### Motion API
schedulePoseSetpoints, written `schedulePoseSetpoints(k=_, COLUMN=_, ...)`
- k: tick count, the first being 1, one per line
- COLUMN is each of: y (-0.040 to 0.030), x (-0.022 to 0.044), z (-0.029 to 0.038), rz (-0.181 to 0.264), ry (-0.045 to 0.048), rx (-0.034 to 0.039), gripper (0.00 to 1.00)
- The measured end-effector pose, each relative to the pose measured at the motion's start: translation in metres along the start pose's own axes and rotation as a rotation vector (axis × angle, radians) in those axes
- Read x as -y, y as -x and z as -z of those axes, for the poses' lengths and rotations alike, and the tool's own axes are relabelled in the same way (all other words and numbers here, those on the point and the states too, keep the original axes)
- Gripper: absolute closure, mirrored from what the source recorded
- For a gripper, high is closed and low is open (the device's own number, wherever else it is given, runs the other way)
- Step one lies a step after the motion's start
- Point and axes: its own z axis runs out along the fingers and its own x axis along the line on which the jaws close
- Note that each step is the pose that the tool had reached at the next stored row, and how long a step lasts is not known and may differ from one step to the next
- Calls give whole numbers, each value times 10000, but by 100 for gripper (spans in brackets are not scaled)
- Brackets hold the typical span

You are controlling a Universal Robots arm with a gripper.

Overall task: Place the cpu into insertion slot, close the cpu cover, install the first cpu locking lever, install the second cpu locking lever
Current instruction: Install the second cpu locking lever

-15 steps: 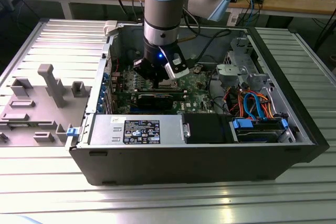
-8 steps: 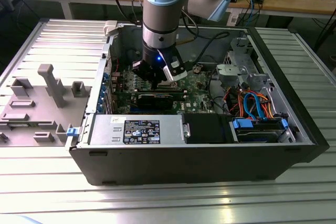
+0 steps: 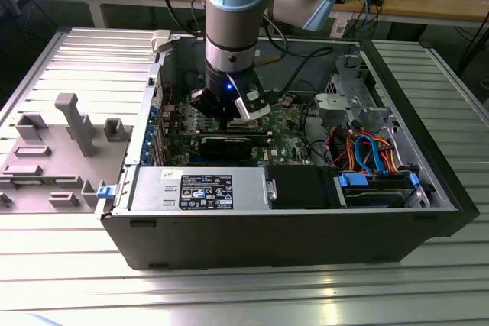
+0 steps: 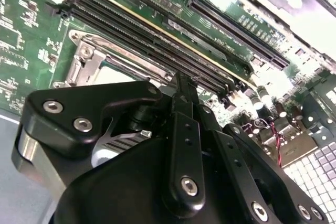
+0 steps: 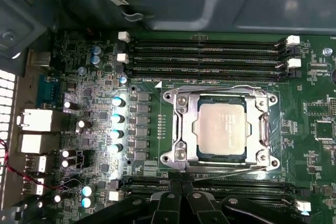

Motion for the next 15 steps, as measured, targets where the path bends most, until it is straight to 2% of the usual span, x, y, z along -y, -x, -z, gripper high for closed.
schedulePoseSetpoints(k=12, y=-9, x=32, z=3, rz=-19, ry=35, rx=5, gripper=89)
schedulePoseSetpoints(k=15, y=-9, x=49, z=5, rz=-22, ry=89, rx=6, gripper=89)
